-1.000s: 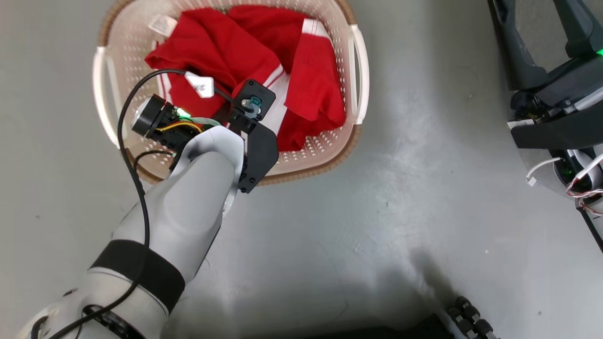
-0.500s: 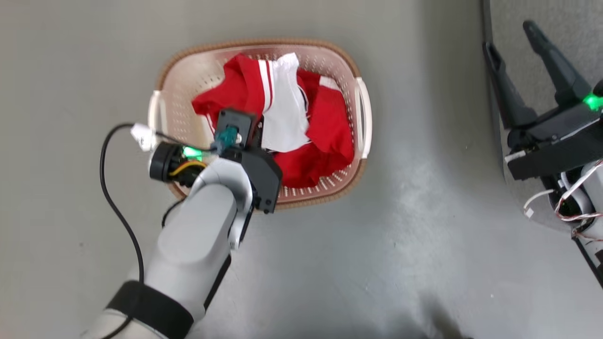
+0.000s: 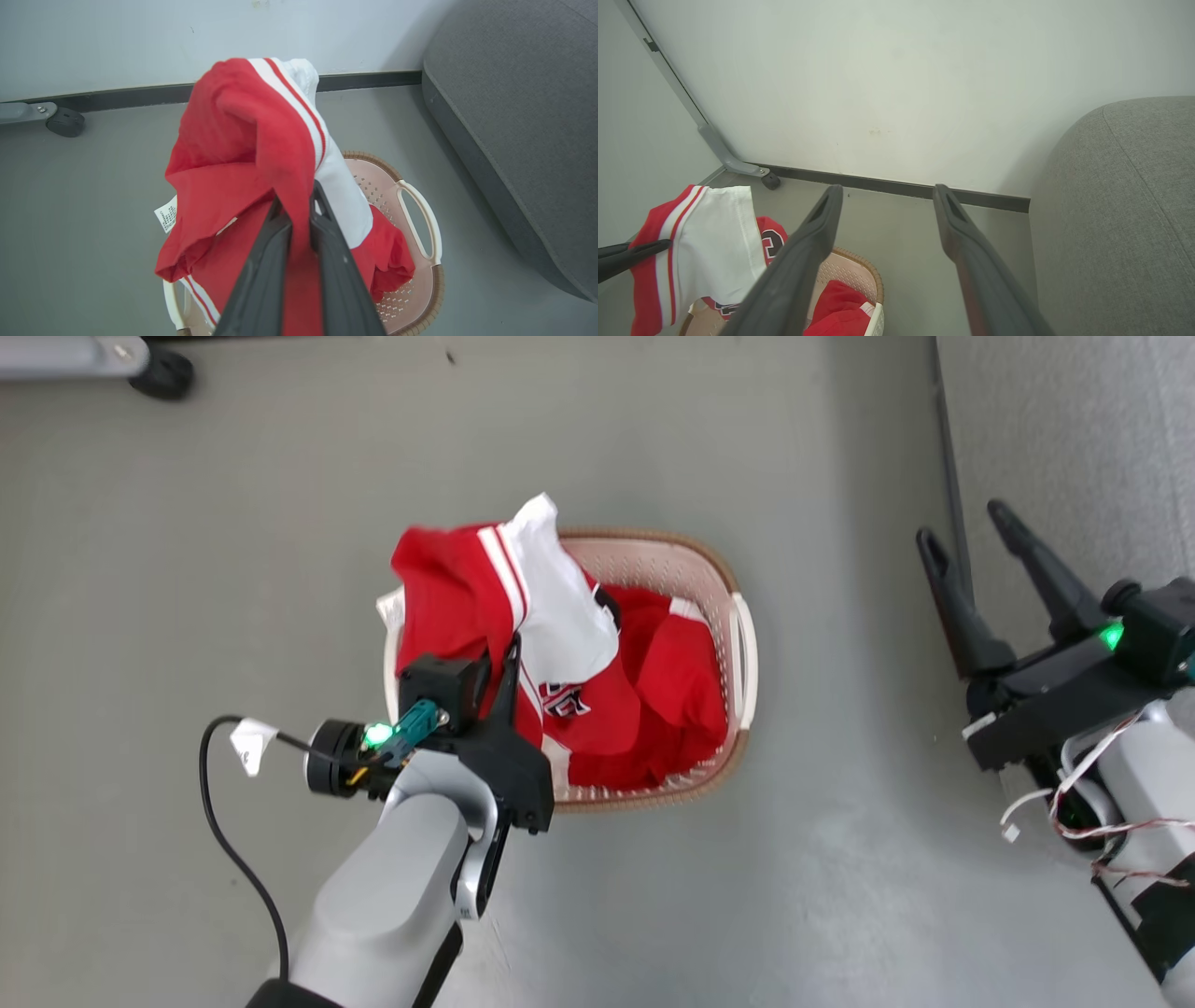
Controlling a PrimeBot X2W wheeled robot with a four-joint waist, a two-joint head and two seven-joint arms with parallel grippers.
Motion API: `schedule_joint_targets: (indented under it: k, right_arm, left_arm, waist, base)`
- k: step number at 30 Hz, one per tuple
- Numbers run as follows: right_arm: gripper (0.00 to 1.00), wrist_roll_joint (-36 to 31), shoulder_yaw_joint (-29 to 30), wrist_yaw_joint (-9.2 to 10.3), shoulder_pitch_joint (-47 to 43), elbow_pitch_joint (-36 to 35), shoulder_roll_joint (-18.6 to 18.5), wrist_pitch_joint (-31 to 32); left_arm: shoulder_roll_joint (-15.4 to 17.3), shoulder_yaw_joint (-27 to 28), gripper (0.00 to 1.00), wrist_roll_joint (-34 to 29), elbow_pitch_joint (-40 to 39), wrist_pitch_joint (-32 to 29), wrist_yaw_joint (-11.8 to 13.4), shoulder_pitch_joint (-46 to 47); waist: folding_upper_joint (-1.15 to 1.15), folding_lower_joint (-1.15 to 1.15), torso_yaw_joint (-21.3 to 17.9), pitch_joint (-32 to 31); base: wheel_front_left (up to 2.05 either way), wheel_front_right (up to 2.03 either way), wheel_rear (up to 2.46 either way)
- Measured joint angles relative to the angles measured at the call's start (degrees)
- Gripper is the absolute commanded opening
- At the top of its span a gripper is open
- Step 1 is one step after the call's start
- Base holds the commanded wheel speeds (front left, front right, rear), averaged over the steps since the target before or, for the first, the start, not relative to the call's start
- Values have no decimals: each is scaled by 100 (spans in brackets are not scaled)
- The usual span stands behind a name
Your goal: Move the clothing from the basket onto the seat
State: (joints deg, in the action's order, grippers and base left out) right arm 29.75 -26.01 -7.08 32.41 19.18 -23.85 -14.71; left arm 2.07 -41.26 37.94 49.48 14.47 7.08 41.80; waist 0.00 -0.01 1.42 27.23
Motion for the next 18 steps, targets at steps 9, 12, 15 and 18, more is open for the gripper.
schedule_joint_targets:
  k: [9, 12, 15, 18]
  right_arm:
    - [100, -43, -42, 0, -305, 388, 330, 1]
    - [100, -60, -41, 0, -412, 457, 444, 1]
    - [100, -99, -47, 0, -538, 506, 561, 1]
    - [100, -113, -70, 0, -638, 531, 651, 1]
  left_arm:
    - [1, 219, 0, 125, -119, 0, 0, -438]
    - [2, 374, 0, 122, -260, 0, 0, -588]
    - [1, 550, 0, 52, -424, -1, 1, -720]
    - [3, 656, 0, -45, -587, -1, 3, -829]
  waist:
    - [0, 0, 125, -757]
    - [0, 0, 155, -1006]
    - [0, 0, 179, -1244]
    - [0, 0, 193, -1455]
  base:
    - [0, 0, 0]
    - [0, 0, 0]
    - [0, 0, 0]
    - [0, 0, 0]
